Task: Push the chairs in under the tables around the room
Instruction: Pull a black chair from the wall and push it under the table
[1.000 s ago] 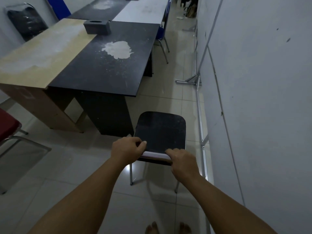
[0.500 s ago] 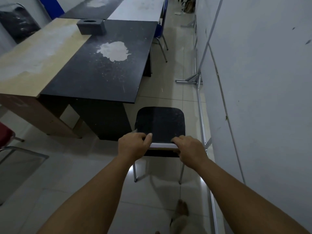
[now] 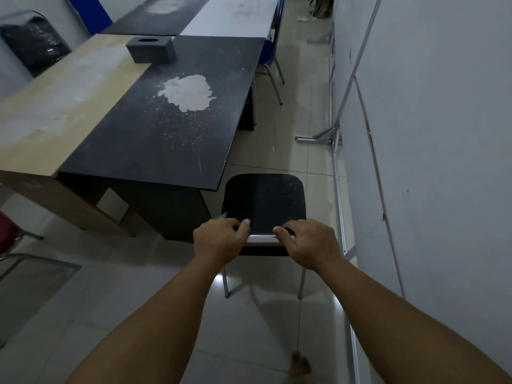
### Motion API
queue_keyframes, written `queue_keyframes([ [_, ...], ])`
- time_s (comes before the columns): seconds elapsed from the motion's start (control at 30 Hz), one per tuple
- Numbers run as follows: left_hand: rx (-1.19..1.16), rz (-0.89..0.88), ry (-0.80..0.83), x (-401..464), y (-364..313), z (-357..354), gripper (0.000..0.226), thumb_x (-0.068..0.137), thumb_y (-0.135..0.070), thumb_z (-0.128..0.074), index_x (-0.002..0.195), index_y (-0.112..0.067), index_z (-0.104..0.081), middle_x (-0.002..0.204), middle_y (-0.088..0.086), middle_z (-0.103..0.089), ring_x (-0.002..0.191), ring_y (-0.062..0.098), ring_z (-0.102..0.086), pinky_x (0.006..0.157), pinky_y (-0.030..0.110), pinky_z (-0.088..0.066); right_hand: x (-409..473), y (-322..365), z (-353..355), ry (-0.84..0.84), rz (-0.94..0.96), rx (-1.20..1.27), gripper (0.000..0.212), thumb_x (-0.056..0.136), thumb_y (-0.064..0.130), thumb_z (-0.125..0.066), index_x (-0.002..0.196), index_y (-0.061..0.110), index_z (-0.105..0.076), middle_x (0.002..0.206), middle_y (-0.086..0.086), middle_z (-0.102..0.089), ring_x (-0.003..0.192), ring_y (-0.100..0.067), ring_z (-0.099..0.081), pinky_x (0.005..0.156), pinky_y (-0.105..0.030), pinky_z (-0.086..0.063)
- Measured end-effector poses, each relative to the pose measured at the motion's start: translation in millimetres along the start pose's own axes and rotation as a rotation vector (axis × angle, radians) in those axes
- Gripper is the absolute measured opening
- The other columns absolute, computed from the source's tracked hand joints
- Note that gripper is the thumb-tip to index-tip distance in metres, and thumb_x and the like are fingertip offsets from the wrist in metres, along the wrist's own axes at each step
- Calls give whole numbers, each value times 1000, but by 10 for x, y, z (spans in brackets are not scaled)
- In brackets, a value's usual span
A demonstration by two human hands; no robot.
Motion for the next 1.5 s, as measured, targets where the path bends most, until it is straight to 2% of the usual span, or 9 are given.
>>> queue_keyframes([
  [0.13, 17, 32, -2, 265, -86, -5, 55, 93, -62, -30, 68, -27, -64, 52, -7, -49, 50, 10, -47, 53, 23, -36, 305, -143, 31, -18, -16, 19, 69, 96, 66, -11, 74, 26, -63, 61, 9, -54, 57, -11, -48, 54, -33, -47],
  [0.27, 10, 60, 2, 507, -148, -34, 55, 93, -63, -29, 70, -29, -65, 54, -7, -52, 52, 12, -51, 54, 24, -38, 578, -282, 28, -20, 15, 23, 64, 99, 62, -14, 70, 26, -59, 57, 9, -52, 55, -11, -46, 55, -35, -47],
  [0.5, -27, 97, -18, 913, -228, -86, 55, 94, -59, -31, 65, -24, -62, 53, -5, -51, 52, 13, -49, 53, 24, -34, 1066, -518, 8, -62, 54, -1, 56, 99, 59, -19, 90, 28, -65, 66, 9, -59, 61, -12, -50, 59, -33, -47],
  [0.7, -74, 100, -55, 1369, -318, -166, 55, 94, -58, -33, 65, -22, -62, 52, -4, -49, 50, 10, -46, 50, 24, -35, 1579, -779, -7, -69, 80, 35, 57, 98, 58, -26, 116, 24, -68, 84, 6, -71, 75, -14, -61, 73, -35, -50],
  [0.83, -97, 109, -61, 1702, -358, -166, 53, 94, -56, -35, 61, -22, -58, 51, -5, -46, 48, 10, -42, 47, 25, -26, 1951, -862, 27, -74, 96, 26, 52, 99, 52, -29, 117, 23, -68, 89, 5, -73, 80, -16, -62, 78, -35, -49],
  [1.0, -157, 137, -28, 2027, -375, -186, 54, 95, -54, -34, 61, -19, -58, 52, -3, -48, 50, 13, -47, 50, 27, -39, 2333, -958, 37, -56, 95, 53, 50, 98, 43, -28, 117, 21, -68, 90, 2, -73, 81, -19, -61, 79, -40, -48],
  [1.2, -207, 165, -6, 2296, -349, -192, 46, 95, -40, -39, 60, -15, -55, 55, -2, -49, 50, 12, -45, 48, 25, -31, 2681, -1005, 24, -29, 106, 37, 51, 97, 40, -27, 117, 20, -69, 99, 0, -74, 88, -23, -63, 82, -42, -48],
  [1.4, -249, 247, 7, 2594, -321, -197, 36, 89, -30, -45, 57, -13, -49, 53, -3, -43, 50, 16, -40, 48, 27, -26, 3088, -1029, 10, -31, 166, 40, 52, 96, 39, -27, 113, 19, -72, 92, -3, -75, 82, -22, -62, 74, -34, -45],
  [1.5, -254, 290, 0, 2765, -335, -199, 34, 89, -28, -45, 59, -13, -47, 55, -2, -44, 51, 15, -39, 49, 29, -24, 3333, -1079, -13, -11, 189, 56, 53, 94, 41, -27, 114, 19, -71, 97, -4, -75, 85, -25, -63, 76, -38, -48],
])
Point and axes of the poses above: each hand's wrist, its own x-axis towards the middle knuckle, its own z-axis out of the back of the hand, y = z × x, the point moved 5 cm from there along x, towards the middle knuckle
